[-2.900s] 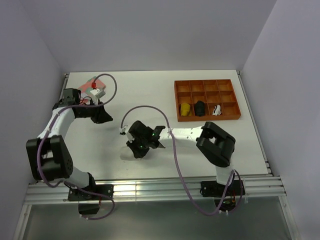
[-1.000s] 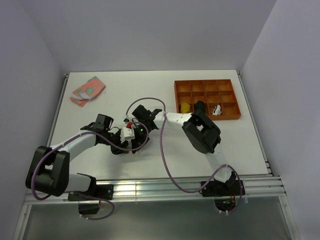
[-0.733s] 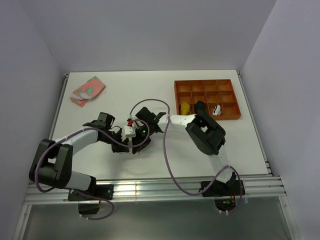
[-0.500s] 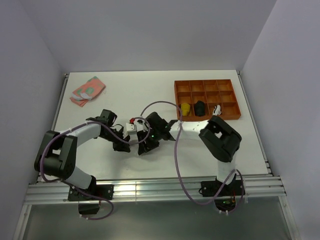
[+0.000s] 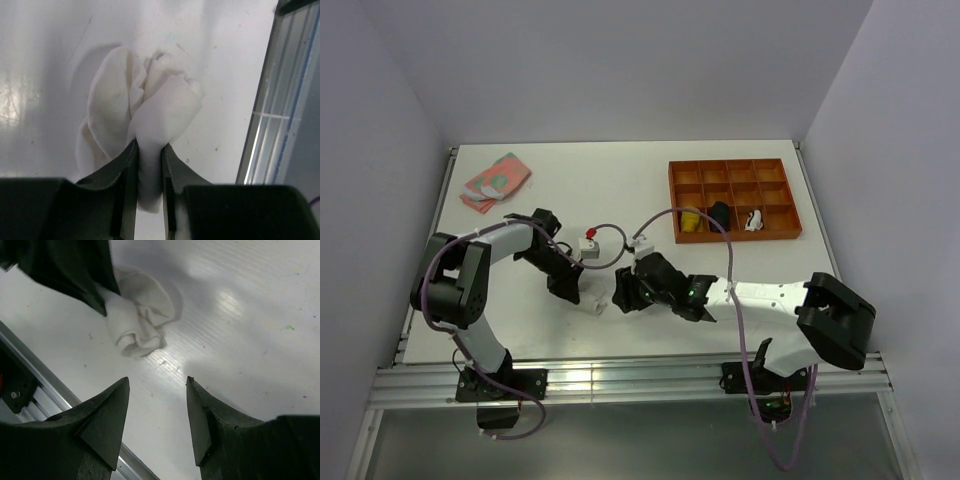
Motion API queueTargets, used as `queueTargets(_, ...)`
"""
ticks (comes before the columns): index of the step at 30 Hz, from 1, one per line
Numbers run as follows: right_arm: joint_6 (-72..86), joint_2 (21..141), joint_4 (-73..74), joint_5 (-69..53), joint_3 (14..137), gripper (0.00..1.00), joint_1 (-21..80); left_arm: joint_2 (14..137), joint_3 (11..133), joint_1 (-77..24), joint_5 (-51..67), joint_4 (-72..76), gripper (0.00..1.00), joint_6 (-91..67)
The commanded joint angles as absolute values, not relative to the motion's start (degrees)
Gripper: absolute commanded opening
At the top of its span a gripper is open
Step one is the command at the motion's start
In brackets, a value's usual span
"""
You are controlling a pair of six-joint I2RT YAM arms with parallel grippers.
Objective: Roll the socks
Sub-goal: Roll the sock at the center of the board.
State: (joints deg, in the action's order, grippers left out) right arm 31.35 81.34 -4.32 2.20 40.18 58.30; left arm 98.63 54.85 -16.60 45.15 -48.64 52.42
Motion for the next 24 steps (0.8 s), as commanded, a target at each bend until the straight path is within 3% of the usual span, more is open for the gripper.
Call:
queueTargets(1, 27.43, 79.36, -6.24, 15.28, 42.70, 0.57, 63.89, 101.24, 57.12, -16.87, 41.93, -56.33, 0.00, 53.35)
queueTargets(12, 10.47, 94.47, 2.55, 19.08, 60.19, 0.57, 73.47, 113.81, 68.11, -17.23, 41.04, -67.49, 0.00, 48.87)
queueTargets(24, 2.64, 104.67, 4.57, 18.81, 65.74, 0.57, 74.35, 120.59, 71.89, -17.31, 41.66, -71.90, 0.00, 48.08)
